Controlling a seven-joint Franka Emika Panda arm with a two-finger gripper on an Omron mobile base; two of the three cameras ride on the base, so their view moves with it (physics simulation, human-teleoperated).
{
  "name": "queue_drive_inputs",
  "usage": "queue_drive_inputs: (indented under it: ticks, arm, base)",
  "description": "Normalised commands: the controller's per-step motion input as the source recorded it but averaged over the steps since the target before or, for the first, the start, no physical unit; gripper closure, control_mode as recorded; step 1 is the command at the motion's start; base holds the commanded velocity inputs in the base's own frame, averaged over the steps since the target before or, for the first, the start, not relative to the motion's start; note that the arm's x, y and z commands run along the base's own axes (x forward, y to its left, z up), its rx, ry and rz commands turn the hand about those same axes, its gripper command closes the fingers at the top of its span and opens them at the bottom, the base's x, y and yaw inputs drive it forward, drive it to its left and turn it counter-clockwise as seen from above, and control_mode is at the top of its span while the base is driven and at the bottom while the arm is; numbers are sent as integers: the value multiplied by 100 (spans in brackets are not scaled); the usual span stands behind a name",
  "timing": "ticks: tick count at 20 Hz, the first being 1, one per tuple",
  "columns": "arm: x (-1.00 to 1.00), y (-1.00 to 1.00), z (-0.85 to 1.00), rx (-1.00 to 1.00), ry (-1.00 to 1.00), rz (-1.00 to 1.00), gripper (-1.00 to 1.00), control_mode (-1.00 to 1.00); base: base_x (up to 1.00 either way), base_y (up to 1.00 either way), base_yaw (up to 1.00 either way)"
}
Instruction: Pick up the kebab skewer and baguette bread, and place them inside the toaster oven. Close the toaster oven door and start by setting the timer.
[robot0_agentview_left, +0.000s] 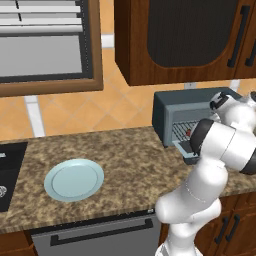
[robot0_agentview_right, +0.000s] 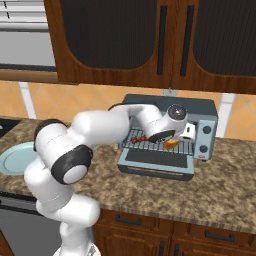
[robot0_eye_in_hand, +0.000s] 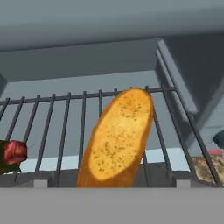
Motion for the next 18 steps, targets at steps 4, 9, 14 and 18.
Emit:
queue_drive_inputs:
  ticks: [4, 9, 14, 18]
  arm:
    - [-90, 1, 43, 0, 0, -10, -100, -100]
    - [-60, 25, 0, 6, 25, -33, -100, -100]
    - [-39, 2, -2, 9, 33, -18, -100, -100]
    - [-49, 6, -21, 6, 17, -18, -100, -100]
  base:
    - [0, 0, 0]
    - [0, 0, 0]
    - [0, 0, 0]
    - [0, 0, 0]
